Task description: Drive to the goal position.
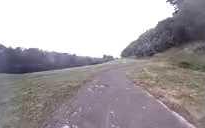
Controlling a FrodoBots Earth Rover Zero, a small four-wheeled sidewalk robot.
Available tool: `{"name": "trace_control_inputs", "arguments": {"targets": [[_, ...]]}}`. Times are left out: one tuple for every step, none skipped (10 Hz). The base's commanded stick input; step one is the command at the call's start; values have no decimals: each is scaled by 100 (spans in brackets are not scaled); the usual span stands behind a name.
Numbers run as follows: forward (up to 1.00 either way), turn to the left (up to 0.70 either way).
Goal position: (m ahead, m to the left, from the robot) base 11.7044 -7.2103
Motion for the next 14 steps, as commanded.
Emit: {"name": "trace_control_inputs", "arguments": {"targets": [[45,-27],[45,-6],[45,-2],[45,0],[45,0],[45,0],[45,0],[45,0],[45,0],[45,0],[45,0],[45,0],[45,0],[45,0]]}}
